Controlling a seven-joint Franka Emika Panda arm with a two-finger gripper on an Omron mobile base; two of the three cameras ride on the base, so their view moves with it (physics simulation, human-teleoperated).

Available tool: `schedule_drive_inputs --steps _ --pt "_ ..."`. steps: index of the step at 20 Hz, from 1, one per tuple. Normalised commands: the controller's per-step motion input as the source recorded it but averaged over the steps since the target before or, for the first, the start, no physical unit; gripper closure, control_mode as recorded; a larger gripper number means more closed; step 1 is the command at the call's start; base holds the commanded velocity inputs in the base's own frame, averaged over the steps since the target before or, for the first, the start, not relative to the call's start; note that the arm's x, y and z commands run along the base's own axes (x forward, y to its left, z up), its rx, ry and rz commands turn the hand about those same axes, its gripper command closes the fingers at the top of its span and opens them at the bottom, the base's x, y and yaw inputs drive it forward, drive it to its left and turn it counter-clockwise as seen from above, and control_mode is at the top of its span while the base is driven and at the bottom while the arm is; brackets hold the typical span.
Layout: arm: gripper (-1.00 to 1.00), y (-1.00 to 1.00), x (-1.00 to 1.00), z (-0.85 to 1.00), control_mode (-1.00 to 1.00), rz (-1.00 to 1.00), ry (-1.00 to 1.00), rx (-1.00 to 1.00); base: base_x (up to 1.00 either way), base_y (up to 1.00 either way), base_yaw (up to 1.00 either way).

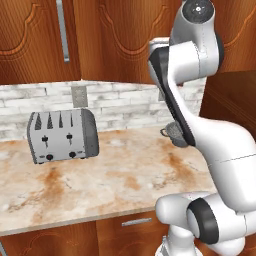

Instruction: Pick the dish brush and dish brush from the cabinet and place them on the counter.

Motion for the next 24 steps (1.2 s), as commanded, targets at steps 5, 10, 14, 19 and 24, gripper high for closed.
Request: schedule_drive_inputs --steps 5,10,14,19,24 --pt "1.00 0.25 -0.47 0.26 -1.00 -0.03 0.00 0.00 0.00 0.00 0.00" --pt "1.00 0.27 -0.46 0.26 -1.00 -0.02 0.00 0.00 0.00 0.00 0.00" --pt "1.00 0.29 -0.45 0.22 -1.00 -0.02 -0.03 0.00 0.00 0.00 0.00" --pt "1.00 0.30 -0.45 0.17 -1.00 -0.03 -0.05 0.00 0.00 0.00 0.00" --pt "1.00 0.25 -0.45 0.17 -1.00 -0.06 -0.02 0.00 0.00 0.00 0.00"
